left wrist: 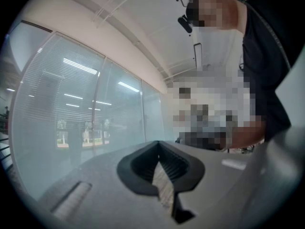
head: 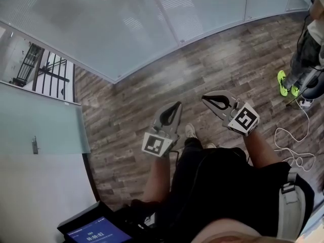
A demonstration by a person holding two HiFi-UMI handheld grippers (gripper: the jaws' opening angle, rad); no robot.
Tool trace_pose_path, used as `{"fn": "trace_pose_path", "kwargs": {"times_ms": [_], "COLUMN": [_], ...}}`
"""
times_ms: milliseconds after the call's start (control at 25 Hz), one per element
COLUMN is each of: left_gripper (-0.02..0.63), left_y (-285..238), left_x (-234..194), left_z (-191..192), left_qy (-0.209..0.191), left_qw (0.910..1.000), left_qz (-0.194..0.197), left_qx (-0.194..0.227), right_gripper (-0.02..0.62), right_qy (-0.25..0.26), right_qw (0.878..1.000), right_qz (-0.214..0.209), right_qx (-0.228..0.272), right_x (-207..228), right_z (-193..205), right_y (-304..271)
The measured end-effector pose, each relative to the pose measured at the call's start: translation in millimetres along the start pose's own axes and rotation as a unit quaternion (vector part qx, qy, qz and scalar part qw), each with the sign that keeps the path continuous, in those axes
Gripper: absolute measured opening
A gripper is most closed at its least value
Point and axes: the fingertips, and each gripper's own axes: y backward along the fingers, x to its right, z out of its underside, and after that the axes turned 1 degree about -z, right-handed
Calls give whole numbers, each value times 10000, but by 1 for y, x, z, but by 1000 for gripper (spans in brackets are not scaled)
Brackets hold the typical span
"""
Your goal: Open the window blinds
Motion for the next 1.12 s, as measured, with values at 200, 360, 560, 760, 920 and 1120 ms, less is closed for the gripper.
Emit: {"fn": "trace_pose_path", "kwargs": {"times_ms": [200, 360, 560, 760, 920, 1120], "left_gripper": [3, 3, 3, 3, 3, 3], "left_y": [-9, -16, -25, -40, -51, -71], "left_x": [-10, -27, -59, -99, -139, -176], "left_z": [4, 3, 9, 11, 9, 10], "left_qy": [-9, -32, 3, -62, -64, -104], "left_qw": [9999, 9998, 9998, 9996, 9995, 9988], "left_qz": [157, 176, 210, 282, 318, 462], "left_qx": [-10, 38, 25, 2, 22, 82], "right_gripper": [6, 6, 6, 6, 6, 6], "right_qy": [9, 33, 8, -57, -8, 46], "right_qw": [10000, 10000, 9999, 9996, 9994, 9989], "right_qz": [-4, 54, 133, 263, 335, 456], "right_qx": [-8, 22, 40, 98, 79, 56], "right_x": [11, 25, 45, 72, 95, 124], "right_z": [0, -4, 0, 3, 0, 1], "right_y": [-15, -29, -55, -87, -118, -148]}}
